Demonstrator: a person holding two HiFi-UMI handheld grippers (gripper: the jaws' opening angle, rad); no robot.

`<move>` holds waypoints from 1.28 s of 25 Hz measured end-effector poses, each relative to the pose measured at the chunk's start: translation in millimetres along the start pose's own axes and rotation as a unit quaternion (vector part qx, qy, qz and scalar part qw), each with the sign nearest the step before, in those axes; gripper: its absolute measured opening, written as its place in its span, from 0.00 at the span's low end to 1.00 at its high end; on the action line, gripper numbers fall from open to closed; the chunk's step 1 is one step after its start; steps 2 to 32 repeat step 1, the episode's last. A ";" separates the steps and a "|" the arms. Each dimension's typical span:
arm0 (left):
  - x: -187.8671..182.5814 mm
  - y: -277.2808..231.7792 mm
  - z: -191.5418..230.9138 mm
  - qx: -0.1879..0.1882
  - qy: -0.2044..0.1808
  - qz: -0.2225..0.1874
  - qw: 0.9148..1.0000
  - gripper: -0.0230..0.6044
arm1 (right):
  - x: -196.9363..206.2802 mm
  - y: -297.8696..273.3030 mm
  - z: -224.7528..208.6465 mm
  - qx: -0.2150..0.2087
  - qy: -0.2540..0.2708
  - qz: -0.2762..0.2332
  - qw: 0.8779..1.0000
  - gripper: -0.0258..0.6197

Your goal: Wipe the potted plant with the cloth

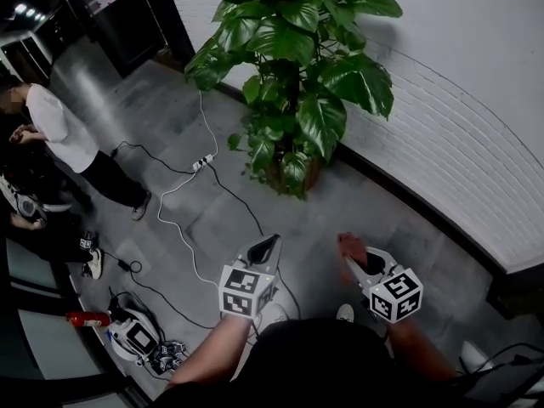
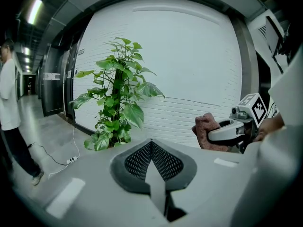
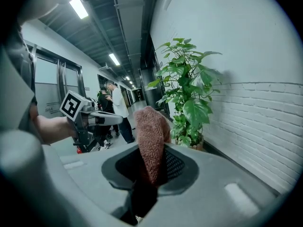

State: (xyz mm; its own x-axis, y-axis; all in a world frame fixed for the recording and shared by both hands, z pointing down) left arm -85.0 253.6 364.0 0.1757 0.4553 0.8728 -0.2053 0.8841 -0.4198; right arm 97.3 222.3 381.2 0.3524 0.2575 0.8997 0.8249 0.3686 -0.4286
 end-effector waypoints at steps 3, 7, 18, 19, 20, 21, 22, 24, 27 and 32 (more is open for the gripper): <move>-0.3 -0.5 -1.2 0.001 0.000 0.000 1.000 0.06 | -0.6 0.6 -0.7 0.000 0.000 0.001 1.000 0.14; -0.3 -0.5 -1.2 0.001 0.000 0.000 1.000 0.06 | -0.6 0.6 -0.7 0.000 0.000 0.001 1.000 0.14; -0.3 -0.5 -1.2 0.001 0.000 0.000 1.000 0.06 | -0.6 0.6 -0.7 0.000 0.000 0.001 1.000 0.14; -0.3 -0.5 -1.2 0.001 0.000 0.000 1.000 0.06 | -0.6 0.6 -0.7 0.000 0.000 0.001 1.000 0.14; -0.3 -0.5 -1.2 0.001 0.000 0.000 1.000 0.06 | -0.6 0.6 -0.7 0.000 0.000 0.001 1.000 0.14; -0.3 -0.5 -1.2 0.001 0.000 0.000 1.000 0.06 | -0.6 0.6 -0.7 0.000 0.000 0.001 1.000 0.14; -0.3 -0.5 -1.2 0.001 0.000 0.000 1.000 0.06 | -0.6 0.6 -0.7 0.000 0.000 0.001 1.000 0.14; -0.3 -0.5 -1.2 0.001 0.000 0.000 1.000 0.06 | -0.6 0.6 -0.7 0.000 0.000 0.001 1.000 0.14; -0.3 -0.5 -1.2 0.001 0.000 0.000 1.000 0.06 | -0.6 0.6 -0.7 0.000 0.000 0.001 1.000 0.14; -0.3 -0.5 -1.2 0.001 0.000 0.000 1.000 0.06 | -0.6 0.6 -0.7 0.000 0.000 0.001 1.000 0.14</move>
Point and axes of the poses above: the fingertips, and each gripper's own axes: y backward along the fingers, z to its left, x out of its underside, the point moved 2 cm from there along y, backward along the fingers, and after that the axes turned 9 degrees about y, right-handed, at the moved point
